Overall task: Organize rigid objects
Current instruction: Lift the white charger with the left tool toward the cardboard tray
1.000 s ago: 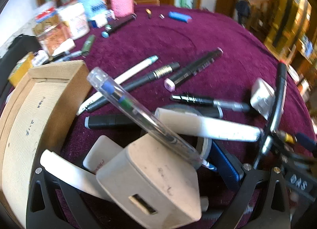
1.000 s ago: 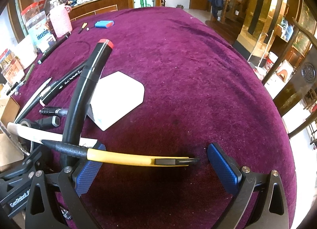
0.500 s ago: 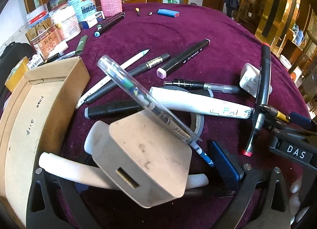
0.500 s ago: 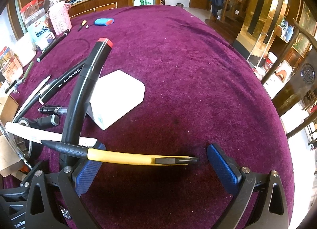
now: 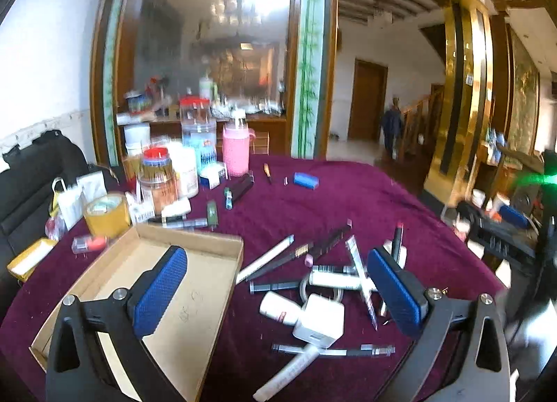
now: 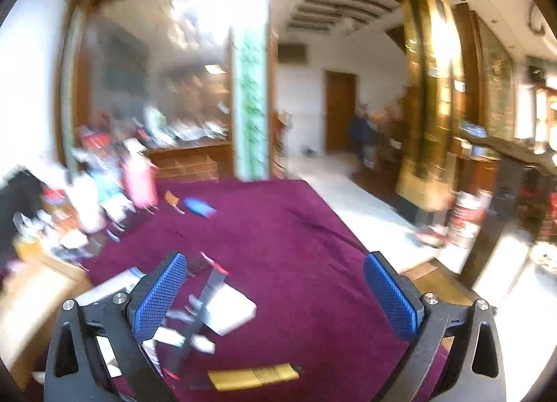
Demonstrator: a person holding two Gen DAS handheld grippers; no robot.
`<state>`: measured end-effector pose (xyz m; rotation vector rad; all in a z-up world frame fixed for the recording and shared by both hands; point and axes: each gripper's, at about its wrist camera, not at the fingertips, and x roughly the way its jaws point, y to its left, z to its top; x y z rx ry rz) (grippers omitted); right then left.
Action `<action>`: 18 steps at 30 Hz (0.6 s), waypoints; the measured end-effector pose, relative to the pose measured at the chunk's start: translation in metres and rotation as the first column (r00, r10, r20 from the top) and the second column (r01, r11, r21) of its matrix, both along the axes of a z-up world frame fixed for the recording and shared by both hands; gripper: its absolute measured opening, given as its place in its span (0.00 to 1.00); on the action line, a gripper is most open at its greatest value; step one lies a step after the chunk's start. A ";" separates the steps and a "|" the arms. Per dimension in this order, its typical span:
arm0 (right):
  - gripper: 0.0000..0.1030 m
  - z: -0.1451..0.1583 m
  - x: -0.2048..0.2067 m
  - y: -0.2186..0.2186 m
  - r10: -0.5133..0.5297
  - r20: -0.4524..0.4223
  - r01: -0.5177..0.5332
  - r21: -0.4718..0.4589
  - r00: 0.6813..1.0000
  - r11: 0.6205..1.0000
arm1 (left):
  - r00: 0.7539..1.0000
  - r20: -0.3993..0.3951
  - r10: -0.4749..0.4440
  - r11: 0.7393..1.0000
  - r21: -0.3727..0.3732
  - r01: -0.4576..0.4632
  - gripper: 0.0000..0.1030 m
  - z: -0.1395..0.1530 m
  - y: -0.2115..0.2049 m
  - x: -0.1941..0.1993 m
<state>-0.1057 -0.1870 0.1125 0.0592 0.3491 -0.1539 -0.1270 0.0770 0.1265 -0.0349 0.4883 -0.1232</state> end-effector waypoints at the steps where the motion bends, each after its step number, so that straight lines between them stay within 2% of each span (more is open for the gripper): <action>1: 0.99 -0.003 0.016 -0.001 0.005 -0.063 -0.004 0.018 0.998 1.000 | 0.997 -0.080 0.012 1.000 0.012 -0.011 1.00 -0.006 0.000 0.009; 2: 0.99 -0.007 0.029 -0.004 0.010 -0.111 -0.004 0.049 0.994 0.999 | 0.988 -0.155 0.017 1.000 0.007 -0.016 1.00 -0.013 0.000 0.017; 3: 0.99 -0.015 0.043 -0.010 0.029 -0.144 -0.013 0.112 0.989 0.994 | 0.981 -0.192 0.007 1.000 -0.013 -0.009 1.00 -0.019 -0.001 0.020; 4: 0.99 -0.023 0.053 -0.015 0.029 -0.155 -0.006 0.148 0.987 0.989 | 0.975 -0.222 -0.014 0.999 -0.043 0.004 1.00 -0.026 -0.001 0.019; 6: 0.99 -0.043 0.065 -0.026 -0.012 -0.184 0.042 0.161 0.983 0.986 | 0.968 -0.250 -0.031 0.998 -0.055 0.018 1.00 -0.035 -0.006 0.019; 8: 0.99 -0.061 0.068 -0.035 -0.048 -0.195 0.081 0.164 0.980 0.983 | 0.965 -0.258 -0.036 0.999 -0.024 0.030 1.00 -0.039 -0.015 0.021; 9: 0.98 -0.068 0.071 -0.042 -0.059 -0.227 0.102 0.180 0.972 0.978 | 0.963 -0.265 -0.044 0.999 -0.003 0.045 1.00 -0.042 -0.020 0.023; 11: 0.98 -0.067 0.068 -0.057 -0.045 -0.211 0.099 0.254 0.977 0.962 | 0.955 -0.288 -0.077 0.994 0.052 0.096 1.00 -0.048 -0.031 0.024; 13: 0.98 -0.065 0.063 -0.065 -0.064 -0.190 0.113 0.260 0.980 0.959 | 0.945 -0.311 -0.104 0.982 0.121 0.148 1.00 -0.055 -0.040 0.023; 15: 0.98 -0.067 0.065 -0.064 -0.031 -0.209 0.090 0.281 0.977 0.955 | 0.937 -0.326 -0.129 0.971 0.150 0.186 0.99 -0.059 -0.042 0.024; 18: 0.98 -0.068 0.070 -0.059 0.007 -0.228 0.057 0.272 0.974 0.960 | 0.925 -0.344 -0.162 0.956 0.179 0.234 0.89 -0.063 -0.044 0.023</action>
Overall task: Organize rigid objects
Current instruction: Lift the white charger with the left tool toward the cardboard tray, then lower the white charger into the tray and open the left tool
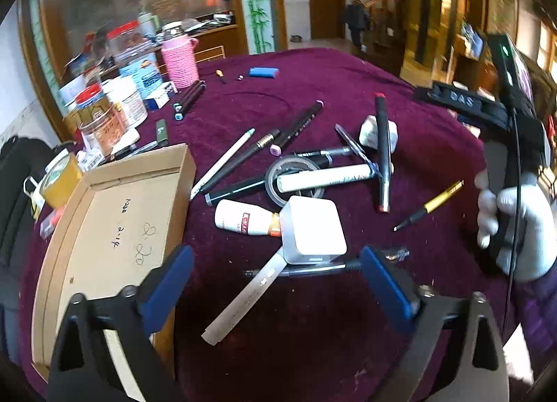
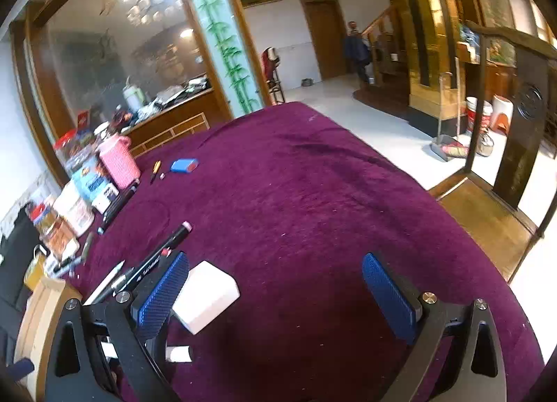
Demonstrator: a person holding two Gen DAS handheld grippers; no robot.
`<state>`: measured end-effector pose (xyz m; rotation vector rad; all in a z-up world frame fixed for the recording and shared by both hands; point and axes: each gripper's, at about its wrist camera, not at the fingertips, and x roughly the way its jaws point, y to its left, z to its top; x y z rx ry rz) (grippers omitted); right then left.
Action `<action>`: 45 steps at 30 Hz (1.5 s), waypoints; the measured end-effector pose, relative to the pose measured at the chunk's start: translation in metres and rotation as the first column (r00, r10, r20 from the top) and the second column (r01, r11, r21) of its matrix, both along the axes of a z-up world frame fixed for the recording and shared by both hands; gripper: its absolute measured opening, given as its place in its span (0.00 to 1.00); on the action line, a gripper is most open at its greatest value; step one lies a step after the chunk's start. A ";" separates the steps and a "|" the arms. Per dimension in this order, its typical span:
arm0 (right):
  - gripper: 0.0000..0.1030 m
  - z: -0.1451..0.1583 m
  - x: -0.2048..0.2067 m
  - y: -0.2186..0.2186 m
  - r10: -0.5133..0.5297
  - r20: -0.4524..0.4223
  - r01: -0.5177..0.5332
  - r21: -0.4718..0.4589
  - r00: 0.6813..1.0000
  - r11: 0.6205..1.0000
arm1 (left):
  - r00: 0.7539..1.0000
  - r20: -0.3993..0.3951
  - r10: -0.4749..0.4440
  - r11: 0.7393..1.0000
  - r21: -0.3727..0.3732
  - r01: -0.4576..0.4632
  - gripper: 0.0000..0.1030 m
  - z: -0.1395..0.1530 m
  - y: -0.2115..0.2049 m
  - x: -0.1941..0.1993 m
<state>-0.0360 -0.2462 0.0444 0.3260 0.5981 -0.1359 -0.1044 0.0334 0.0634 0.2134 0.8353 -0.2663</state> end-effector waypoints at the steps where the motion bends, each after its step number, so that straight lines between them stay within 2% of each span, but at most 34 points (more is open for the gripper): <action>1: 0.98 -0.001 0.004 0.004 0.015 -0.004 -0.015 -0.005 1.000 1.000 | 1.000 -0.007 -0.004 1.000 -0.003 0.004 0.89 -0.002 0.000 0.002; 6: 0.98 0.000 0.003 0.016 0.045 -0.001 -0.045 -0.046 0.999 0.998 | 0.999 -0.033 -0.011 0.998 -0.061 0.009 0.89 -0.005 -0.010 0.013; 8: 0.98 -0.001 0.003 0.018 0.041 -0.002 -0.042 -0.055 0.999 0.998 | 0.999 -0.037 -0.023 0.998 -0.059 0.021 0.89 -0.008 -0.023 0.019; 10: 0.98 -0.002 0.004 0.016 0.036 -0.010 -0.037 -0.053 0.999 0.998 | 0.999 -0.047 -0.021 1.000 -0.018 0.020 0.88 -0.017 -0.037 0.028; 12: 0.98 -0.004 0.006 0.018 0.028 -0.019 -0.029 -0.056 0.999 0.998 | 0.998 -0.060 -0.020 1.000 0.016 0.021 0.69 -0.025 -0.045 0.033; 13: 0.98 -0.005 0.007 0.018 0.025 -0.023 -0.026 -0.059 0.999 0.998 | 0.997 -0.080 -0.010 0.999 0.041 0.014 0.44 -0.031 -0.049 0.037; 14: 0.98 -0.006 0.007 0.018 0.024 -0.026 -0.026 -0.061 0.999 0.998 | 0.997 -0.083 0.008 0.998 0.060 -0.003 0.45 -0.034 -0.050 0.039; 19: 0.98 -0.007 0.008 0.019 0.030 -0.037 -0.033 -0.063 0.999 0.997 | 0.993 -0.111 0.029 0.999 -0.021 -0.031 0.45 -0.035 -0.035 0.040; 21: 0.98 -0.007 0.009 0.018 0.033 -0.040 -0.035 -0.064 0.999 0.997 | 0.993 -0.119 0.027 0.998 -0.052 -0.034 0.45 -0.030 -0.027 0.038; 24: 0.98 -0.008 0.009 0.019 0.032 -0.043 -0.035 -0.067 0.999 0.997 | 0.996 -0.085 0.024 0.993 -0.110 -0.034 0.44 -0.014 -0.014 0.027; 27: 0.98 -0.009 0.009 0.020 0.029 -0.049 -0.032 -0.075 0.998 0.997 | 0.998 -0.061 0.013 0.981 -0.194 -0.024 0.44 0.003 0.001 0.012; 33: 0.98 -0.011 0.011 0.022 0.029 -0.066 -0.035 -0.095 0.997 0.995 | 0.997 -0.046 0.063 0.952 -0.297 -0.074 0.45 0.025 0.038 -0.005; 39: 0.98 -0.011 0.012 0.023 0.017 -0.077 -0.025 -0.104 0.997 0.994 | 0.984 0.000 0.179 0.935 -0.311 -0.170 0.45 0.042 0.087 -0.016; 45: 0.98 -0.012 0.011 0.022 -0.005 -0.084 -0.005 -0.111 0.996 0.994 | 0.951 -0.039 0.306 0.909 -0.284 -0.304 0.45 0.030 0.138 0.002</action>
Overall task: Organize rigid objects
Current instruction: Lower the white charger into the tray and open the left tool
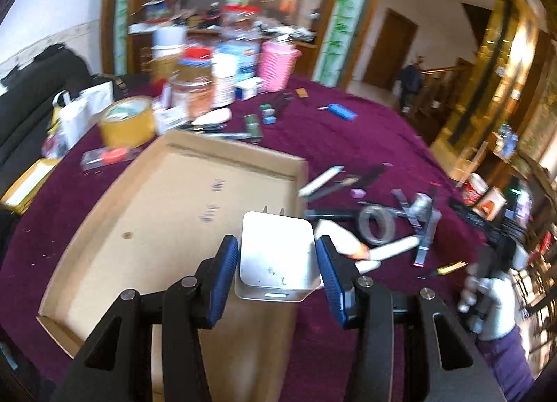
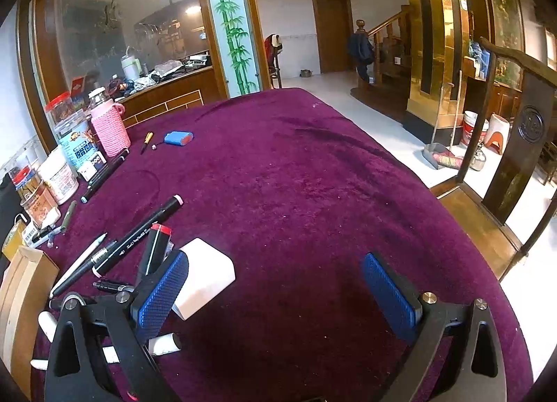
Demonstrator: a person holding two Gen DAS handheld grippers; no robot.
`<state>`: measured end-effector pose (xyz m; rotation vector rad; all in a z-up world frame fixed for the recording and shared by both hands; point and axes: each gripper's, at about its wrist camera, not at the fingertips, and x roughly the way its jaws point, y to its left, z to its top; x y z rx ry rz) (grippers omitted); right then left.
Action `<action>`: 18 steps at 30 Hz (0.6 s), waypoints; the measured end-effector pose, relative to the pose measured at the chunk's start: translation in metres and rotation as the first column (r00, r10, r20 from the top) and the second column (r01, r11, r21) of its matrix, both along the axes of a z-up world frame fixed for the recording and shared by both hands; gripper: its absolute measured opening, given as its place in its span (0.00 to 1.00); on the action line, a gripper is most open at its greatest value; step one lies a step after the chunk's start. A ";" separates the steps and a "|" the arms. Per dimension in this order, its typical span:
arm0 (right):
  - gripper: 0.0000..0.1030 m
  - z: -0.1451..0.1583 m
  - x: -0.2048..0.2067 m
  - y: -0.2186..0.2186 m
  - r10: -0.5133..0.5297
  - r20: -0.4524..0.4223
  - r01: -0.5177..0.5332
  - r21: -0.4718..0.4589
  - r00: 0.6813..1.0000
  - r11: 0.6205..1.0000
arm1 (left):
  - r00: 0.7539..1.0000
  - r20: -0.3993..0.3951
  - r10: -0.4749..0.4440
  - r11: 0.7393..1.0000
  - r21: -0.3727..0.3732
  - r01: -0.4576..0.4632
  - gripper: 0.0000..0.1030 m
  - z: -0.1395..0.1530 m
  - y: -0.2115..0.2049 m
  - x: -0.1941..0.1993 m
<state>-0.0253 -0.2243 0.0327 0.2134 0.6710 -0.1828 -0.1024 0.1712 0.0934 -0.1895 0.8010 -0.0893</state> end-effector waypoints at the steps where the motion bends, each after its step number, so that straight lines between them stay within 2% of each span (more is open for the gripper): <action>1: 0.98 0.000 0.000 0.000 -0.002 -0.001 0.002 -0.001 1.000 1.000 | 1.000 -0.015 0.012 1.000 0.001 -0.012 0.45 -0.004 0.007 0.006; 7: 0.98 0.000 0.000 0.002 -0.005 -0.005 0.005 -0.014 1.000 1.000 | 0.994 -0.097 0.059 0.998 -0.004 -0.059 0.45 -0.030 0.029 0.047; 13: 0.98 -0.001 0.002 0.001 -0.007 -0.015 0.006 -0.019 1.000 1.000 | 0.990 -0.133 0.054 0.999 0.010 -0.053 0.45 -0.039 0.024 0.077; 18: 0.98 -0.002 0.003 -0.001 -0.010 -0.026 0.010 -0.002 1.000 1.000 | 0.992 -0.113 0.056 0.998 -0.010 -0.057 0.45 -0.032 0.023 0.068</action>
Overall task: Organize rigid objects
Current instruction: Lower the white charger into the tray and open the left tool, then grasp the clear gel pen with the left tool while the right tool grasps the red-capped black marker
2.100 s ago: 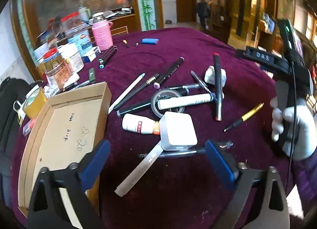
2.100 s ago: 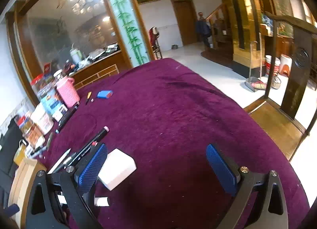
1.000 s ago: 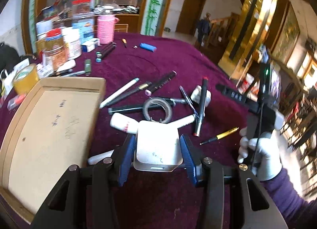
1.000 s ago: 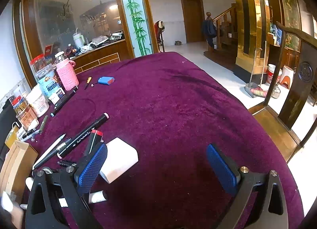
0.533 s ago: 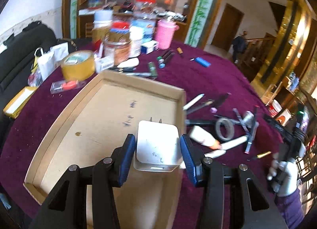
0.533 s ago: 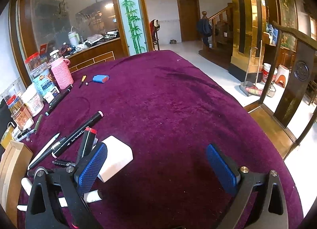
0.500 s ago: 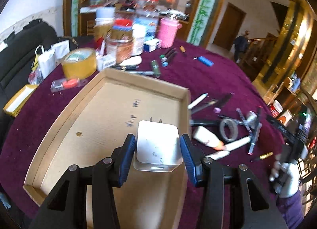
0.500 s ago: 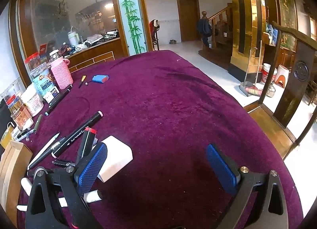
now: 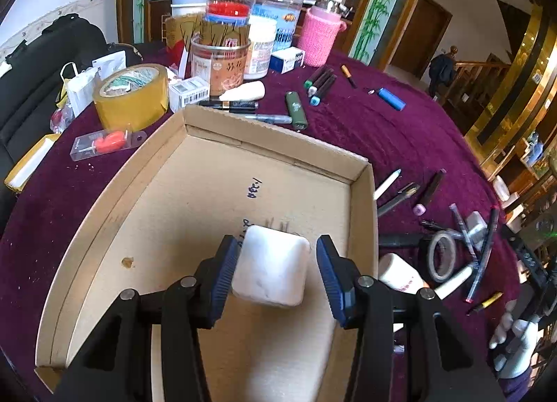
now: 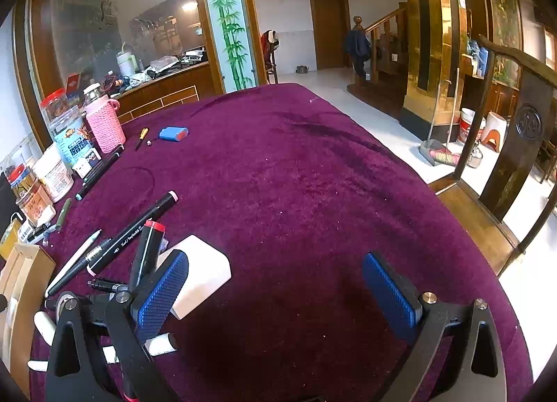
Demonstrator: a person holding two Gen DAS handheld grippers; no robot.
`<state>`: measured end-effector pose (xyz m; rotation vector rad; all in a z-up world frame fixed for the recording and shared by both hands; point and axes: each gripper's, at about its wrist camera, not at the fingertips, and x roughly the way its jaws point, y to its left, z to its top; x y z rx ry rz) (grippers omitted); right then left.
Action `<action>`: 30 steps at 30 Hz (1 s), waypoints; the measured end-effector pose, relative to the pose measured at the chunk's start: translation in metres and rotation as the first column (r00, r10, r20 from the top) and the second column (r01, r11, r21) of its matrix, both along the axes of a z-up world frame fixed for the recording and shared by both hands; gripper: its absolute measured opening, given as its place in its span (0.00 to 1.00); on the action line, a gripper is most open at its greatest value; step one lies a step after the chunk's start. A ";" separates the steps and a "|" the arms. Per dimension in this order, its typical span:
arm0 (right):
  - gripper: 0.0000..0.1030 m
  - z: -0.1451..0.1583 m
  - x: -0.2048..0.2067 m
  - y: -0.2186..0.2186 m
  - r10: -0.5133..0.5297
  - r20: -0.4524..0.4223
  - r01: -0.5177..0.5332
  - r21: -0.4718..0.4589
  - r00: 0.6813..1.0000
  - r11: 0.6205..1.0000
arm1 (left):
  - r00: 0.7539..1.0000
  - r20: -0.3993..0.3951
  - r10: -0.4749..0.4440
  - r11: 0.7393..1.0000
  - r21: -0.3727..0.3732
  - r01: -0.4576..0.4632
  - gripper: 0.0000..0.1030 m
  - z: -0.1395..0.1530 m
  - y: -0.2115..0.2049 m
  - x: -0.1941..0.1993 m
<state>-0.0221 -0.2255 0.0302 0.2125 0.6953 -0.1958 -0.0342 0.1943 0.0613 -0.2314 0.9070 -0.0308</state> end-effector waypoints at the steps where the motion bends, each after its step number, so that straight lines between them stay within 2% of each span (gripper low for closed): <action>1: 0.98 -0.001 0.000 -0.001 0.000 -0.002 0.000 0.004 1.000 1.000 | 1.000 0.016 -0.010 1.000 -0.006 0.010 0.45 0.006 -0.001 -0.006; 4: 0.98 -0.002 0.001 -0.003 -0.001 -0.005 0.001 0.016 1.000 1.000 | 0.997 0.073 -0.011 1.000 0.009 0.010 0.49 0.026 -0.003 -0.031; 7: 0.98 0.000 0.000 -0.005 0.013 -0.019 -0.012 0.045 1.000 0.999 | 0.988 0.157 -0.008 1.000 0.013 0.006 0.65 0.048 -0.006 -0.073; 8: 0.98 0.002 -0.001 -0.005 0.033 -0.026 -0.031 0.071 0.999 0.997 | 0.982 0.186 -0.017 1.000 0.014 0.015 0.70 0.054 -0.008 -0.087; 11: 0.95 0.017 -0.012 0.004 0.130 -0.010 -0.127 0.162 0.991 0.979 | 0.967 0.247 -0.070 0.997 0.039 0.062 0.72 0.062 -0.018 -0.117; 13: 0.87 0.025 -0.014 0.016 0.203 -0.008 -0.197 0.206 0.979 0.958 | 0.960 0.259 -0.104 0.994 0.046 0.095 0.72 0.061 -0.024 -0.125; 15: 0.65 0.024 -0.009 0.027 0.251 -0.039 -0.234 0.248 0.967 0.940 | 0.956 0.258 -0.142 0.990 0.034 0.138 0.72 0.056 -0.030 -0.129; 17: 0.59 0.016 -0.002 0.036 0.269 -0.088 -0.235 0.282 0.959 0.930 | 0.952 0.252 -0.172 0.985 0.034 0.169 0.72 0.051 -0.034 -0.131; 21: 0.58 0.003 0.006 0.052 0.271 -0.132 -0.218 0.316 0.954 0.923 | 0.946 0.242 -0.213 0.977 0.046 0.208 0.72 0.044 -0.038 -0.136; 23: 0.57 0.001 0.012 0.057 0.248 -0.151 -0.196 0.293 0.957 0.936 | 0.946 0.234 -0.225 0.974 0.051 0.219 0.72 0.041 -0.039 -0.138; 25: 0.40 -0.004 0.018 0.059 0.219 -0.164 -0.172 0.259 0.962 0.950 | 0.947 0.225 -0.229 0.973 0.051 0.223 0.72 0.037 -0.039 -0.141; 27: 0.16 -0.009 0.021 0.051 0.233 -0.176 -0.174 0.299 0.956 0.938 | 0.949 0.213 -0.232 0.973 0.045 0.228 0.72 0.034 -0.039 -0.140; 30: 0.16 -0.009 0.014 0.043 0.244 -0.165 -0.179 0.334 0.956 0.925 | 0.951 0.189 -0.245 0.969 0.036 0.243 0.72 0.028 -0.044 -0.139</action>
